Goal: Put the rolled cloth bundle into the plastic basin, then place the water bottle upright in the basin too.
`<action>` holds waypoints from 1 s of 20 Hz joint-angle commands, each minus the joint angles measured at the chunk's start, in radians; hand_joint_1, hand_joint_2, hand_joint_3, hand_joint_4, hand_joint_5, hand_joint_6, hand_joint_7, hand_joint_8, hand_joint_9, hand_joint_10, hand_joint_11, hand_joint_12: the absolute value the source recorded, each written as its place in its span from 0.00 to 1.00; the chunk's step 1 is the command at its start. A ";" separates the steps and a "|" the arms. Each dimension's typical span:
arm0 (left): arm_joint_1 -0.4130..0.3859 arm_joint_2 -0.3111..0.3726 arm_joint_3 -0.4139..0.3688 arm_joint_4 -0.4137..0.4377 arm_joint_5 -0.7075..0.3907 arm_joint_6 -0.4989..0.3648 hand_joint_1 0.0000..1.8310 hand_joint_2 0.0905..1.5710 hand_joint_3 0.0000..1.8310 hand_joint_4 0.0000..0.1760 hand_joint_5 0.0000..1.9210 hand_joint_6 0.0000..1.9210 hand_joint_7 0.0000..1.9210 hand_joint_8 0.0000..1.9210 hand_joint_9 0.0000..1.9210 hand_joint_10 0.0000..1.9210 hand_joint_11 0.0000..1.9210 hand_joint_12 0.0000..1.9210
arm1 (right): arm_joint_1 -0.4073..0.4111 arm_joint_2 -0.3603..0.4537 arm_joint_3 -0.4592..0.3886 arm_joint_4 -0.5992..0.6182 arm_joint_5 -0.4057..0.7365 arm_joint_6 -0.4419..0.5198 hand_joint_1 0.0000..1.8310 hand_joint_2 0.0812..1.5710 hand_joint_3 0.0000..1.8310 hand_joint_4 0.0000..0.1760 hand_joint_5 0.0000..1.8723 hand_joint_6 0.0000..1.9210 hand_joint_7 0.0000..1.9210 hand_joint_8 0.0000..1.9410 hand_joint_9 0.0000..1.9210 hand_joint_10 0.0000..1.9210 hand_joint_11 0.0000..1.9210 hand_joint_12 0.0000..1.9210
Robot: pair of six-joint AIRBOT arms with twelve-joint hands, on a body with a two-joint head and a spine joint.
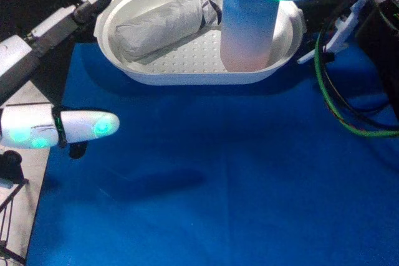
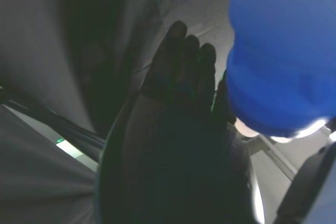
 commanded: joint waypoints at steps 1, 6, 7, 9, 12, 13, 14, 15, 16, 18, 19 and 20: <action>-0.011 0.000 0.004 -0.020 -0.125 -0.009 0.39 0.53 0.00 1.00 0.00 0.00 0.02 0.00 0.01 0.00 0.00 0.00 | 0.007 0.006 -0.004 -0.002 0.136 0.010 0.38 0.58 0.00 1.00 0.00 0.00 0.07 0.00 0.05 0.00 0.00 0.21; -0.011 -0.001 0.001 -0.024 -0.123 -0.009 0.38 0.52 0.00 1.00 0.00 0.00 0.00 0.00 0.00 0.00 0.00 0.00 | 0.005 0.042 -0.049 -0.030 0.173 0.009 0.39 0.57 0.00 1.00 0.00 0.00 0.05 0.00 0.04 0.00 0.00 0.13; -0.010 -0.002 0.000 -0.025 -0.123 -0.009 0.38 0.52 0.00 1.00 0.00 0.00 0.00 0.00 0.00 0.00 0.00 0.00 | 0.003 0.053 -0.059 -0.034 0.179 0.009 0.39 0.57 0.00 0.88 0.00 0.00 0.05 0.00 0.03 0.00 0.00 0.12; -0.009 -0.002 -0.002 -0.027 -0.122 -0.009 0.36 0.52 0.00 1.00 0.00 0.00 0.00 0.00 0.00 0.00 0.00 0.00 | -0.002 0.076 -0.077 -0.046 0.186 0.009 0.39 0.56 0.00 0.87 0.00 0.00 0.05 0.00 0.03 0.00 0.00 0.13; -0.008 0.001 -0.005 -0.028 -0.120 -0.009 0.36 0.52 0.00 1.00 0.00 0.00 0.00 0.00 0.00 0.00 0.00 0.00 | -0.020 0.128 -0.124 -0.058 0.219 0.009 0.42 0.54 0.00 1.00 0.00 0.00 0.04 0.00 0.02 0.00 0.00 0.16; -0.007 0.004 -0.007 -0.030 -0.120 -0.009 0.36 0.52 0.00 1.00 0.00 0.00 0.00 0.00 0.00 0.00 0.00 0.00 | -0.027 0.153 -0.147 -0.069 0.230 0.009 0.41 0.54 0.00 1.00 0.00 0.00 0.04 0.00 0.01 0.00 0.00 0.15; -0.001 0.013 -0.012 -0.035 -0.124 -0.008 0.36 0.52 0.00 1.00 0.00 0.00 0.00 0.00 0.00 0.00 0.00 0.00 | -0.040 0.193 -0.183 -0.089 0.249 0.009 0.41 0.53 0.00 1.00 0.00 0.00 0.04 0.00 0.01 0.00 0.00 0.11; 0.005 0.020 -0.015 -0.040 -0.129 -0.008 0.37 0.52 0.00 1.00 0.00 0.00 0.00 0.00 0.00 0.00 0.00 0.00 | -0.050 0.223 -0.212 -0.099 0.268 0.009 0.41 0.53 0.00 1.00 0.00 0.00 0.04 0.00 0.01 0.00 0.00 0.01; 0.010 0.025 -0.019 -0.046 -0.133 -0.007 0.38 0.51 0.00 1.00 0.00 0.00 0.01 0.00 0.00 0.00 0.00 0.00 | -0.058 0.244 -0.234 -0.104 0.282 0.008 0.41 0.52 0.00 1.00 0.00 0.00 0.04 0.00 0.01 0.00 0.00 0.00; 0.028 0.040 -0.031 -0.063 -0.152 -0.002 0.39 0.51 0.00 1.00 0.00 0.00 0.01 0.00 0.00 0.00 0.00 0.00 | -0.100 0.308 -0.301 -0.105 0.340 0.006 0.41 0.52 0.00 0.97 0.00 0.00 0.03 0.00 0.01 0.00 0.00 0.00; 0.034 0.045 -0.036 -0.068 -0.159 0.002 0.38 0.50 0.00 1.00 0.00 0.00 0.01 0.00 0.00 0.00 0.00 0.00 | -0.125 0.335 -0.327 -0.105 0.365 0.006 0.43 0.52 0.00 0.73 0.00 0.00 0.04 0.00 0.01 0.00 0.00 0.00; 0.045 0.054 -0.044 -0.077 -0.169 0.008 0.38 0.50 0.00 1.00 0.00 0.00 0.01 0.00 0.00 0.00 0.00 0.00 | -0.171 0.380 -0.376 -0.104 0.409 0.006 0.42 0.52 0.00 0.93 0.00 0.00 0.05 0.00 0.01 0.00 0.00 0.00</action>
